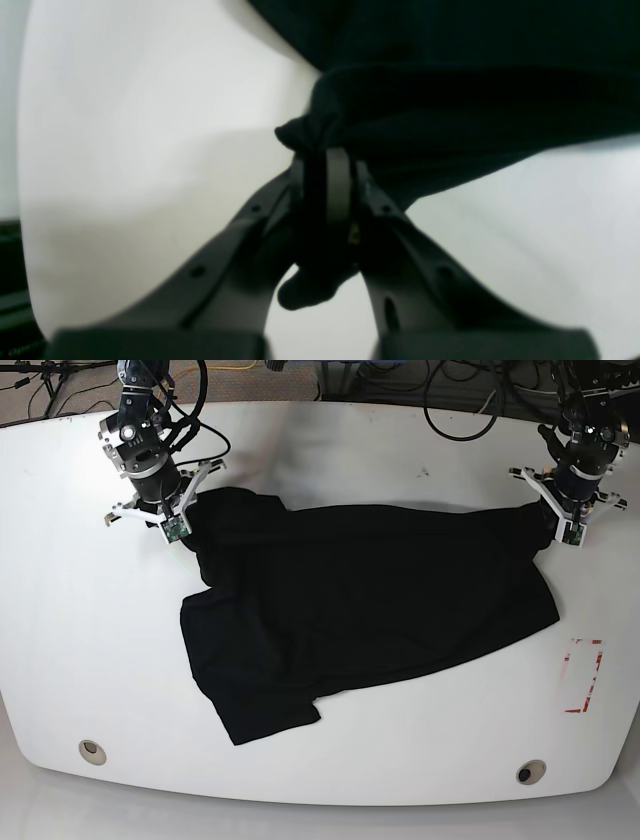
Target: Fold the T-shirt properly
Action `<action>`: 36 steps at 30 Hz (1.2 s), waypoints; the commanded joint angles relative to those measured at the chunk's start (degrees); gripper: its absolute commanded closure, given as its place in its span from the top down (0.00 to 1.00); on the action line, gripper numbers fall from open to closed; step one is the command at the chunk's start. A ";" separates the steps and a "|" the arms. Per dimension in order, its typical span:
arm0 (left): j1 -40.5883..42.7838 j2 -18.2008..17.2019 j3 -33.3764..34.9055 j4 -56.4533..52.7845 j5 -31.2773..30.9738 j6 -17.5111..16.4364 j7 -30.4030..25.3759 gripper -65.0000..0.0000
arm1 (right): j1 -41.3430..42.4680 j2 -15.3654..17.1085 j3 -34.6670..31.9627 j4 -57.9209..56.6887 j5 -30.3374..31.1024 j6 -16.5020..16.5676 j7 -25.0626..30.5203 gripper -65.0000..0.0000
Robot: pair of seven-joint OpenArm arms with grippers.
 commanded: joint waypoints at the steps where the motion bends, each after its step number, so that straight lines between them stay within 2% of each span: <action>1: 1.70 -0.92 -0.66 1.04 0.30 0.56 -0.98 0.00 | -1.84 0.49 0.85 1.29 0.10 -0.37 1.05 0.00; 8: 6.36 -1.09 -2.94 0.51 0.56 0.30 -0.98 0.00 | -6.59 0.49 1.37 1.29 0.18 -0.37 1.05 0.00; 14: 9.70 -1.09 -3.03 -0.02 0.91 -3.22 -0.98 0.00 | -10.45 0.49 1.46 1.29 3.96 -0.37 1.05 0.00; 23: 10.75 -0.83 -2.94 -0.02 7.77 -10.25 -0.98 0.00 | -13.97 0.49 1.46 1.02 5.02 -0.37 1.05 0.00; 31: 10.49 -0.83 -2.50 -0.02 8.21 -11.83 -0.98 0.00 | -14.59 0.31 2.78 0.85 5.20 -0.98 0.96 0.00; 36: 10.58 -0.92 -1.45 -0.02 8.21 -11.92 -0.98 0.00 | -14.06 -3.29 7.79 0.76 5.11 -0.45 0.96 0.00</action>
